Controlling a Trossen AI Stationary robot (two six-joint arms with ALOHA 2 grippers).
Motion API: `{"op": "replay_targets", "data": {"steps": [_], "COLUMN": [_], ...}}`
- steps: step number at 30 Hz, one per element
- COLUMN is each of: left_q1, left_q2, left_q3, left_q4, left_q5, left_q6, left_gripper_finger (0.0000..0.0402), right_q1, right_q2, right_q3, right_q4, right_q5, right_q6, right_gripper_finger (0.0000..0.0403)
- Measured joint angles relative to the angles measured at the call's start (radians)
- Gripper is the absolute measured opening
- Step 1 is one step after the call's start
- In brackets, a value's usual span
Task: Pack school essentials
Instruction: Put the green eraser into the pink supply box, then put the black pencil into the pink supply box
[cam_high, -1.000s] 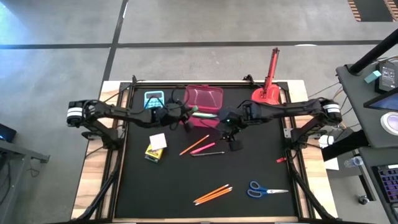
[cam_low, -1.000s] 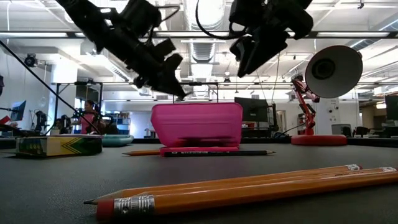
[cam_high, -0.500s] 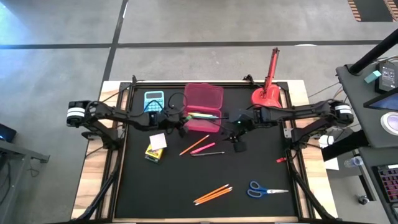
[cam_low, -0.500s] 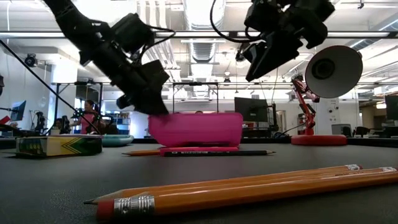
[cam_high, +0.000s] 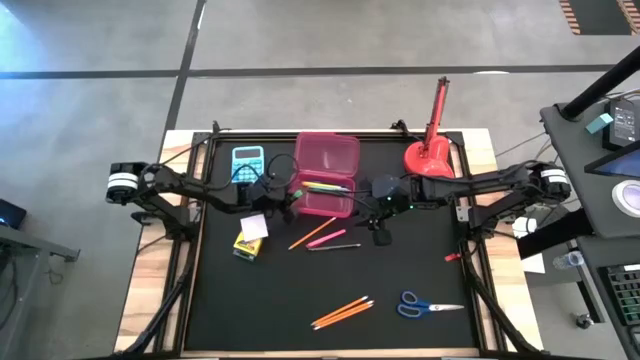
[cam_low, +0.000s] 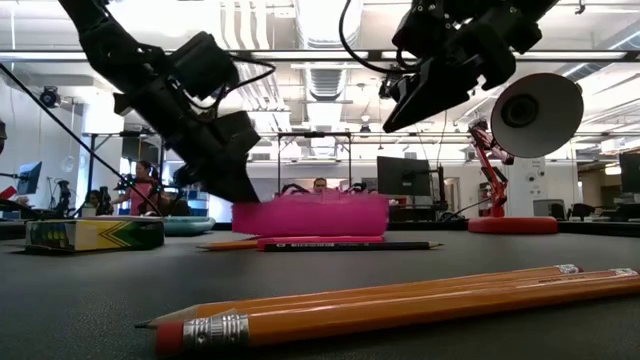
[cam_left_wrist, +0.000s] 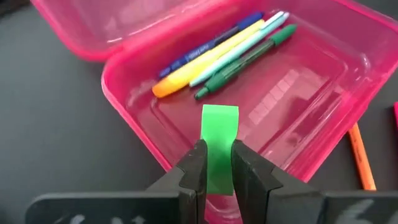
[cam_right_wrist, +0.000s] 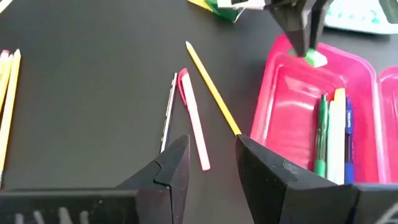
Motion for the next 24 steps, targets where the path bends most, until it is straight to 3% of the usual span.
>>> {"op": "replay_targets", "data": {"steps": [11,24], "left_q1": [0.0,0.0], "left_q2": [0.0,0.0], "left_q3": [-0.014,-0.013], "left_q4": [0.054,0.087], "left_q5": [0.04,0.043], "left_q6": [-0.029,-0.029], "left_gripper_finger": [0.0048,0.0146], "right_q1": [0.0,0.0], "right_q2": [0.001,0.011], "right_q3": [-0.018,-0.093], "right_q4": [0.029,0.125], "right_q5": [0.0,-0.001], "right_q6": [0.089,0.168], "right_gripper_finger": [0.0127,0.0127]}}
